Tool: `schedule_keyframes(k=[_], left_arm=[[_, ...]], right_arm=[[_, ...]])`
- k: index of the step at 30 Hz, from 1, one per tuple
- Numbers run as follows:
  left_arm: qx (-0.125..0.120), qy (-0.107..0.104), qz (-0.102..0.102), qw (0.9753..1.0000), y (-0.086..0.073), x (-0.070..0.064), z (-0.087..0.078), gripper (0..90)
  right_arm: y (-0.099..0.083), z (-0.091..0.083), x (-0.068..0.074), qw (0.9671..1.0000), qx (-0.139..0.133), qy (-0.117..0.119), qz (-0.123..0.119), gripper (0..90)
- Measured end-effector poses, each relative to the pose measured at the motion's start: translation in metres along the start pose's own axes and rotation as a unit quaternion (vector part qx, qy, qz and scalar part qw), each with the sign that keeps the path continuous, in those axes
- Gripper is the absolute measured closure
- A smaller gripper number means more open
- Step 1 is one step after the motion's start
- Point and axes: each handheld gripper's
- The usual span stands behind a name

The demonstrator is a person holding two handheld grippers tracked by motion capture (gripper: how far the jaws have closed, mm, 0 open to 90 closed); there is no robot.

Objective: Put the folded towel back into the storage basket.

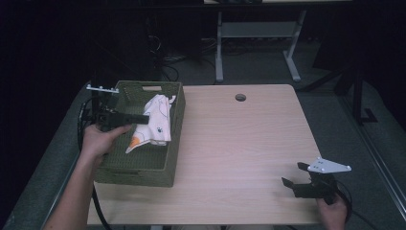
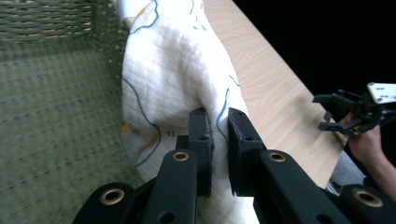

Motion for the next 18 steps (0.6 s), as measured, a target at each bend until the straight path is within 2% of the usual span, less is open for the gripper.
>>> schedule_keyframes(k=[9,15,18], left_arm=[[0.011,0.02,-0.007,0.9997,-0.012,0.013,-0.006,82.0],[0.021,0.031,-0.001,0.9993,-0.019,0.02,-0.007,81.9],[0.034,0.04,0.005,0.9986,-0.022,0.023,-0.004,81.9]], right_arm=[[0.0,0.0,0.001,1.0,0.0,0.0,-0.002,13.8],[0.0,0.0,0.0,1.0,0.0,0.0,-0.001,13.8],[0.0,0.0,0.0,1.0,0.001,-0.001,-0.002,13.8]])
Point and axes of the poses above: each handheld gripper's, and its own axes: z roughly forward along the jaws, y roughly out of its top, x roughly to its left, and after that the axes turned 9 degrees about z, right-handed
